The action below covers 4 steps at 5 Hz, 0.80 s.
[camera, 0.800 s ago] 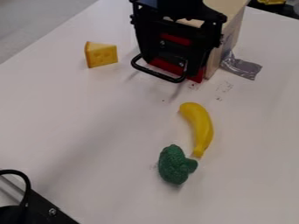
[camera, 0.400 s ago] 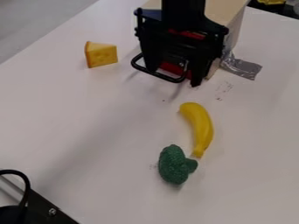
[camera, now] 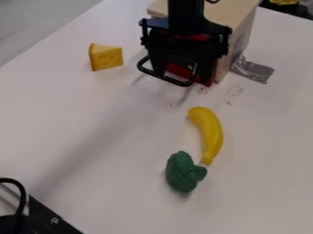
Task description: Open the drawer
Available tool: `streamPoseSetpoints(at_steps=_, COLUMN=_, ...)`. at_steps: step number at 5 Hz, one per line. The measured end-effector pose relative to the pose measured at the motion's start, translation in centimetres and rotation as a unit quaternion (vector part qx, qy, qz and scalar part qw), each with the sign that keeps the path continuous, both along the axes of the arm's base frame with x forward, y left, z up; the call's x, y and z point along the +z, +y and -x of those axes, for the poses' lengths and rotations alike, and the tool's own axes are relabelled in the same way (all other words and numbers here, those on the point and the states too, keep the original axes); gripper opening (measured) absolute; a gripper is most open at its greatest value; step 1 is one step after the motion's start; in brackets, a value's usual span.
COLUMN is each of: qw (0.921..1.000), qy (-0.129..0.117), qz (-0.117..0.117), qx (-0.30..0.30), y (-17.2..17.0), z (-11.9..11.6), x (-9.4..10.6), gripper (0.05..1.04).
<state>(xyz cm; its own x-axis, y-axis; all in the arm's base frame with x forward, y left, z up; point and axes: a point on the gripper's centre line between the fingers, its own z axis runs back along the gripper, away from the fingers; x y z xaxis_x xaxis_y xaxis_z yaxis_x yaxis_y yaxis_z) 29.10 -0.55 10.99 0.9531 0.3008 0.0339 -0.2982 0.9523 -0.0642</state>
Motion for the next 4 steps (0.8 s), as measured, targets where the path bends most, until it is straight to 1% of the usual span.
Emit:
streamPoseSetpoints(at_steps=1, qw=0.9979, qy=-0.019, qz=0.001, qx=0.062, y=1.2, z=-1.0, x=-0.1, gripper=0.999)
streamPoseSetpoints(at_steps=2, qw=0.9919, qy=-0.038, qz=0.002, qx=0.121, y=2.7, z=-1.8, x=-0.6, gripper=0.999)
streamPoseSetpoints(at_steps=3, qw=0.9860, qy=-0.040, qz=0.001, qx=0.162, y=3.8, z=-2.6, x=-1.6, gripper=0.999)
streamPoseSetpoints(at_steps=4, qw=0.9837, qy=-0.025, qz=-0.001, qx=0.178, y=4.3, z=-3.4, x=-3.3, gripper=0.999)
